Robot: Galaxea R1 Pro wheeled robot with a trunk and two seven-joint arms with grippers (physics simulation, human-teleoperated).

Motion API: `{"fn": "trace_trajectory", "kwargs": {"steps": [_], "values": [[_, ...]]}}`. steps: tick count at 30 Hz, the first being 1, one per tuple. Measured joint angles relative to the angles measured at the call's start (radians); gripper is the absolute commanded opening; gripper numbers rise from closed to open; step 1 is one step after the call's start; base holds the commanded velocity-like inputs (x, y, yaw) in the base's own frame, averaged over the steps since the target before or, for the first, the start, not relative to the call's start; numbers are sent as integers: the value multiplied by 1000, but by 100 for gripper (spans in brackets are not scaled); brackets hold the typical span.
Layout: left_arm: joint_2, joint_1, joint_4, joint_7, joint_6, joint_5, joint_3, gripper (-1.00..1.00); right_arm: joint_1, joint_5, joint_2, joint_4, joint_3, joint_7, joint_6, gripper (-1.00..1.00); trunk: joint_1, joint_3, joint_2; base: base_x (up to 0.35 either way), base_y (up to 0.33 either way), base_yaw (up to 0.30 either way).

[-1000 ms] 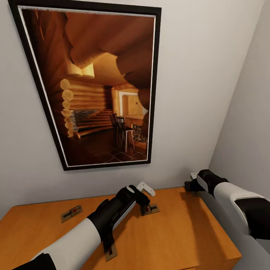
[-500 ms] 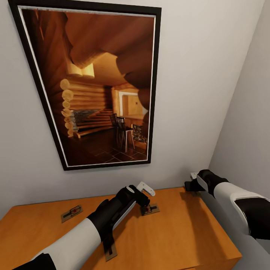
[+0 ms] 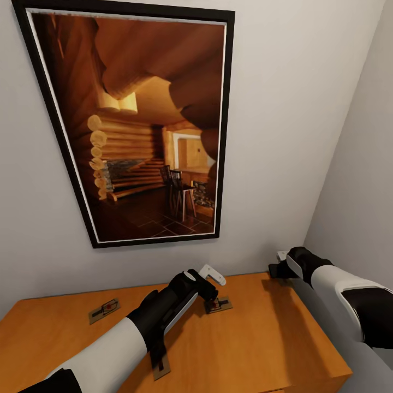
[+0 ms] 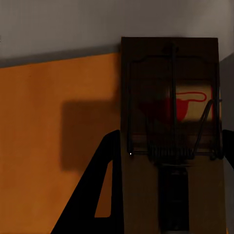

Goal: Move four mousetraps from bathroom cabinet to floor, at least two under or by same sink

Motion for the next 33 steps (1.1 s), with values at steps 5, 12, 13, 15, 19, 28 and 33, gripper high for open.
{"fn": "trace_trajectory", "kwargs": {"steps": [5, 12, 13, 15, 19, 28, 33], "values": [[0, 0, 0, 0, 0, 0, 0, 100, 0, 0, 0, 0, 0, 0, -1, -100, 0, 0, 0, 0, 0, 0], [0, 0, 0, 0, 0, 0, 0, 100, 0, -1, 0, 0, -1, 0, -1, -100, 0, 0, 0, 0, 0, -42], [0, 0, 0, 0, 0, 0, 0, 100, 0, -1, 0, 0, -1, 0, -1, -100, 0, 0, 0, 0, 0, -179], [0, 0, 0, 0, 0, 0, 0, 100, 0, -1, 0, 0, -1, 0, -1, -100, 0, 0, 0, 0, 0, -220], [0, 0, 0, 0, 0, 0, 0, 100, 0, -2, 0, 0, -2, 1, -1, -100, 0, 0, 0, 0, 0, -142], [0, 0, 0, -5, 1, 4, -2, 100, 0, -1, 0, 0, -2, 0, -1, -100, 0, 0, 0, 0, 0, -21], [0, 0, 0, -8, 1, 5, -7, 100, 0, -1, 0, 0, -2, 0, -1, -100, 0, 0, 0, 0, 0, -2]]}}
